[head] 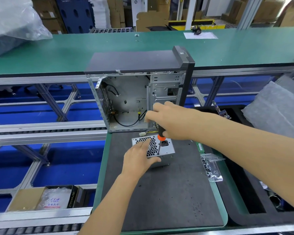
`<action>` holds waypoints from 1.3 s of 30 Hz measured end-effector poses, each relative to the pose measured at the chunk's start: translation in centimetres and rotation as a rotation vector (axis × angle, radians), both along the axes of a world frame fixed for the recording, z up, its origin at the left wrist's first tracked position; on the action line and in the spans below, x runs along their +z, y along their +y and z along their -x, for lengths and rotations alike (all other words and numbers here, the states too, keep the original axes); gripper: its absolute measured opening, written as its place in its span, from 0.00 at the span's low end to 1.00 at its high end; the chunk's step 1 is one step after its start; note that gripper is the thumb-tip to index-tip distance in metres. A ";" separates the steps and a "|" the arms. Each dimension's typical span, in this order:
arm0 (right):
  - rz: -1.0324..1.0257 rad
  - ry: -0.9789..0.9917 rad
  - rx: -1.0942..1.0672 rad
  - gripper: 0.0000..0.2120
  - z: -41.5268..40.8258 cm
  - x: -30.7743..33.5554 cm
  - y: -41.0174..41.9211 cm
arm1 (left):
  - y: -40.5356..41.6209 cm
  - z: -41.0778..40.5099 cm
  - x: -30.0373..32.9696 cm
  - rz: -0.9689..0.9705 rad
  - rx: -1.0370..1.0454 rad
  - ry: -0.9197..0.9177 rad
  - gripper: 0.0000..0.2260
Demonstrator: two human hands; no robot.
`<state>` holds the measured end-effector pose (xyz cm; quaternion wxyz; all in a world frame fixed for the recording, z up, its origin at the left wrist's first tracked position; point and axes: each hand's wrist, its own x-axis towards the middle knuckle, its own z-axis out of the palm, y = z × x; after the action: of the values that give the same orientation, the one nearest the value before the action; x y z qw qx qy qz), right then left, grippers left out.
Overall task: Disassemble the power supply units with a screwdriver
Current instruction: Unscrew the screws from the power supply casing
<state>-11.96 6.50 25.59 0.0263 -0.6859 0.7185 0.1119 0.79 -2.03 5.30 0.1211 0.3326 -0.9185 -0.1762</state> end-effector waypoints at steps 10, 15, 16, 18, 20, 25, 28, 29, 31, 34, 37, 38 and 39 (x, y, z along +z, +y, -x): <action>-0.004 0.172 0.011 0.15 -0.1 0.1 0.2 | 0.9 0.2 -0.3 -0.021 -0.071 0.201 0.16; 0.082 -0.196 -0.029 0.13 0.6 0.5 0.0 | 0.9 0.3 -0.3 -0.038 -0.052 0.231 0.14; 0.082 -0.233 -0.026 0.15 0.7 0.5 -0.1 | 0.9 0.3 -0.1 -0.042 -0.049 0.229 0.14; 0.059 -0.268 -0.085 0.18 0.7 0.3 0.0 | 0.9 0.2 0.0 -0.047 -0.050 0.212 0.15; 0.077 -0.138 -0.152 0.25 0.8 0.2 0.0 | 0.9 0.2 0.1 -0.053 -0.052 0.206 0.15; 0.099 -0.108 -0.090 0.14 0.9 0.1 -0.1 | 0.9 0.2 0.1 -0.043 -0.054 0.222 0.15; 0.041 -0.268 -0.087 0.15 0.9 0.3 0.1 | 1.0 0.2 0.1 -0.038 -0.050 0.239 0.14; 0.050 -0.205 -0.105 0.16 0.7 0.3 0.1 | 1.0 0.2 0.1 -0.037 -0.048 0.238 0.14; 0.063 0.023 -0.202 0.25 0.6 0.3 0.1 | 1.0 0.2 0.1 -0.036 -0.045 0.229 0.13; 0.068 0.095 -0.235 0.24 0.9 0.4 0.3 | 1.0 0.2 0.2 -0.055 -0.053 0.211 0.13; 0.042 -0.168 -0.133 0.09 1.3 0.5 0.5 | 0.8 0.4 0.3 -0.063 -0.053 0.195 0.11; 0.025 -0.220 -0.123 0.11 1.4 0.5 0.6 | 0.8 0.4 0.3 -0.067 -0.053 0.186 0.11; 0.018 -0.241 -0.127 0.12 1.4 0.5 0.6 | 0.8 0.4 0.3 -0.071 -0.055 0.177 0.11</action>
<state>-13.33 7.07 26.09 0.1130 -0.6479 0.7530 0.0204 0.42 -1.24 5.61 0.1849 0.2945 -0.9062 -0.2407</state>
